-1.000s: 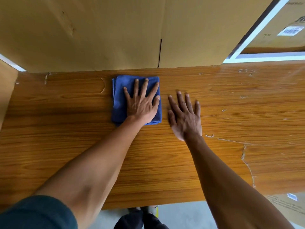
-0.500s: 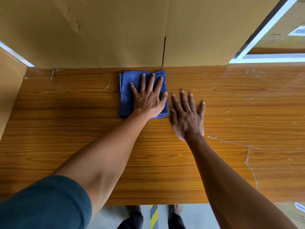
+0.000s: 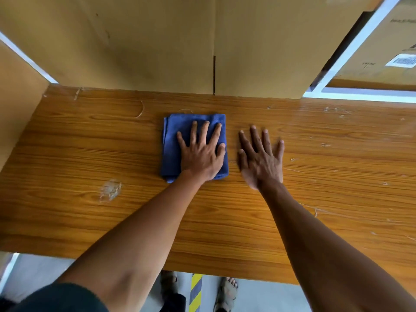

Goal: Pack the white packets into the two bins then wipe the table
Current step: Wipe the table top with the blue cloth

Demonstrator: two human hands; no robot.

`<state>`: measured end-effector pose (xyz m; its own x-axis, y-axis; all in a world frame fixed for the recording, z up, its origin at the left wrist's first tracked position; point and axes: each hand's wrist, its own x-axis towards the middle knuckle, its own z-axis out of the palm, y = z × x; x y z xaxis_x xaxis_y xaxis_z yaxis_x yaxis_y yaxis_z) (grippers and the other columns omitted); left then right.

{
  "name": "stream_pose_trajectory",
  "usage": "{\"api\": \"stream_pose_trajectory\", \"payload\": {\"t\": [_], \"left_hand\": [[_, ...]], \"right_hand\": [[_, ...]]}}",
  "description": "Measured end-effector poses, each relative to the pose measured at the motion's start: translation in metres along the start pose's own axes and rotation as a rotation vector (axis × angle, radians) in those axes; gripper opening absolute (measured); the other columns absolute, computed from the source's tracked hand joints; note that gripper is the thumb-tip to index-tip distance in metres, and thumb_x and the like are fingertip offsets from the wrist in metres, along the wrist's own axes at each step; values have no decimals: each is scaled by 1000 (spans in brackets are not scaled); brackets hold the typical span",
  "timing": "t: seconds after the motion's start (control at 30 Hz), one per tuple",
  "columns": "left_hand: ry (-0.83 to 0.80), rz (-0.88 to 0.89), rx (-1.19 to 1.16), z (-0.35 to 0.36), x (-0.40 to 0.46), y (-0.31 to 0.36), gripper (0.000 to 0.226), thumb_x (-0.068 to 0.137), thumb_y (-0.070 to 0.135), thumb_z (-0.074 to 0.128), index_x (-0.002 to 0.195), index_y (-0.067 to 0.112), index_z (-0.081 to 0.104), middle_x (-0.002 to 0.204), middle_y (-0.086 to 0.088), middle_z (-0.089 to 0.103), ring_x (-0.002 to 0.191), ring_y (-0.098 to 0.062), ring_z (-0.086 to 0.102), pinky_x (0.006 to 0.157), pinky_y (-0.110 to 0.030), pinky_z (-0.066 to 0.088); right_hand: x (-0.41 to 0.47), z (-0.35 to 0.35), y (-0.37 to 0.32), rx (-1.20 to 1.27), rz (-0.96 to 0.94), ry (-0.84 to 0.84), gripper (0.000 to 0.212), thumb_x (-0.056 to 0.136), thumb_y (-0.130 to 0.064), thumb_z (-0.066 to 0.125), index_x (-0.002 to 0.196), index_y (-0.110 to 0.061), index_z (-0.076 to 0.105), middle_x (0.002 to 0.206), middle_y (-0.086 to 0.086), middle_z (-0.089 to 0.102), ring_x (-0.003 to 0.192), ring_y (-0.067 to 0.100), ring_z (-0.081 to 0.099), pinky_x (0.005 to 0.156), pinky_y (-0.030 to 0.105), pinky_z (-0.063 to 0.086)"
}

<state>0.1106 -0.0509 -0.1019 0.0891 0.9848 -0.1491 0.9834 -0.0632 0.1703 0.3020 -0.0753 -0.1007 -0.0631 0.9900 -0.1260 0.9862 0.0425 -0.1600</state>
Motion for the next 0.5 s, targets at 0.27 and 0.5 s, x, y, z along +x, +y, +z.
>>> {"api": "stream_pose_trajectory", "payload": {"t": [0.27,0.5], "left_hand": [[-4,-11,9,-11,93,8,61,110,57,13,168,41,2,178,10,-4,163,-28,-8,123,-74,-5],[39,71,31,8,10,5,66,107,60,13,169,39,3,178,9,2,164,-29,-4,122,-75,1]], "right_hand": [[12,5,3,24,21,30,58,110,-51,6,166,-41,-9,175,-6,-18,161,23,-19,126,65,-3],[11,4,1,24,20,33,59,110,-51,4,166,-40,-9,176,-5,-15,162,24,-16,126,66,-1]]}}
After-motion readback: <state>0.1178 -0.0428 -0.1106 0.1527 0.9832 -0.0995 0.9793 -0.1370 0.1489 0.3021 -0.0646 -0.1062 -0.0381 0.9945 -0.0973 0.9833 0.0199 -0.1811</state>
